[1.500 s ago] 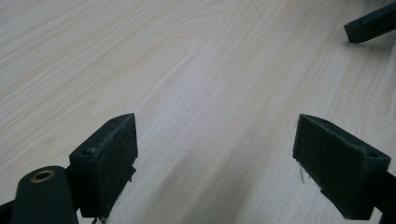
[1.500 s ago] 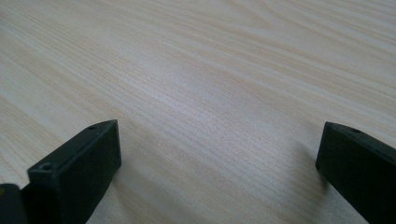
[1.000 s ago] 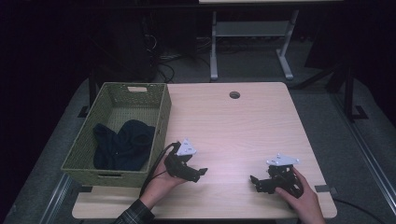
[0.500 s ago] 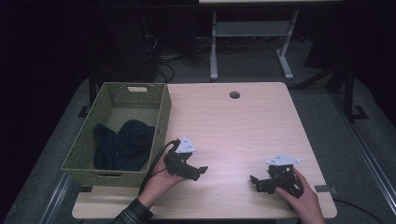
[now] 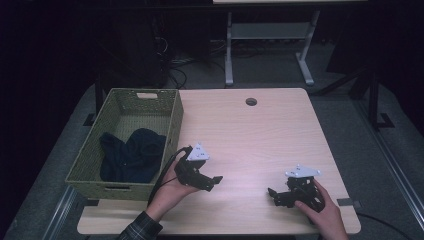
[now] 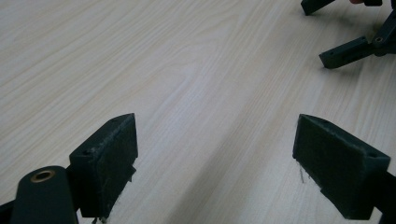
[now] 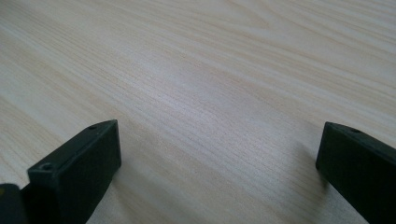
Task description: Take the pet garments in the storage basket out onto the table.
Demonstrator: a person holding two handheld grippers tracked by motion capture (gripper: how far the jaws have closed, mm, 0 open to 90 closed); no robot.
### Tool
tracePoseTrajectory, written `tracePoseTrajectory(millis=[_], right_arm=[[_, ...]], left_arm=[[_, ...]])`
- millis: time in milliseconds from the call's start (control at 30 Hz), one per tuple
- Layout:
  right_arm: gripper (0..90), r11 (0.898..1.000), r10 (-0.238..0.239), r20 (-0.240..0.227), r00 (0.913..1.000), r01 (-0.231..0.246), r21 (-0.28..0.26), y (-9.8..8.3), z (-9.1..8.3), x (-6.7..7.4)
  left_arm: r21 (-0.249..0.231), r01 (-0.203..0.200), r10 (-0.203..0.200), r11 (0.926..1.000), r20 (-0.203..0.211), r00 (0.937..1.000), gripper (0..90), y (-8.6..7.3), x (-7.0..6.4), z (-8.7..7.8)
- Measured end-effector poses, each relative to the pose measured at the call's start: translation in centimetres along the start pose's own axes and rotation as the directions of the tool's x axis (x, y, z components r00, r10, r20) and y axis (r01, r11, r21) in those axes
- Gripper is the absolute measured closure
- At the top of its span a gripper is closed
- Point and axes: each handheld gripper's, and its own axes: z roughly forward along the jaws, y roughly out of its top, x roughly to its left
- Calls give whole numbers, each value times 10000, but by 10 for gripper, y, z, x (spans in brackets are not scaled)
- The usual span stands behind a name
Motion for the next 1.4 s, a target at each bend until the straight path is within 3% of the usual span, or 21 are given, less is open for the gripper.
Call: tracePoseTrajectory(millis=[533,733,1067,1167,1400], right_arm=[[0,10000,29,-4,10000,-29,12,0,0,0],[0,10000,-14,-2,10000,14,-7,0,0,0],[0,10000,-6,0,10000,6,-5,0,0,0],[0,10000,7,-5,10000,-7,0,0,0,0],[0,10000,6,1,10000,-6,-1,0,0,0]], left_arm=[[-5,-74,74,10000,206,9998,136,13,1,-11],[-209,-16,22,9998,298,9996,138,19,4,-18],[-245,50,-35,9997,619,9981,138,32,14,-35],[-228,2,11,9997,573,9984,138,34,19,-40],[-412,313,-300,9987,325,9990,138,35,34,-57]])
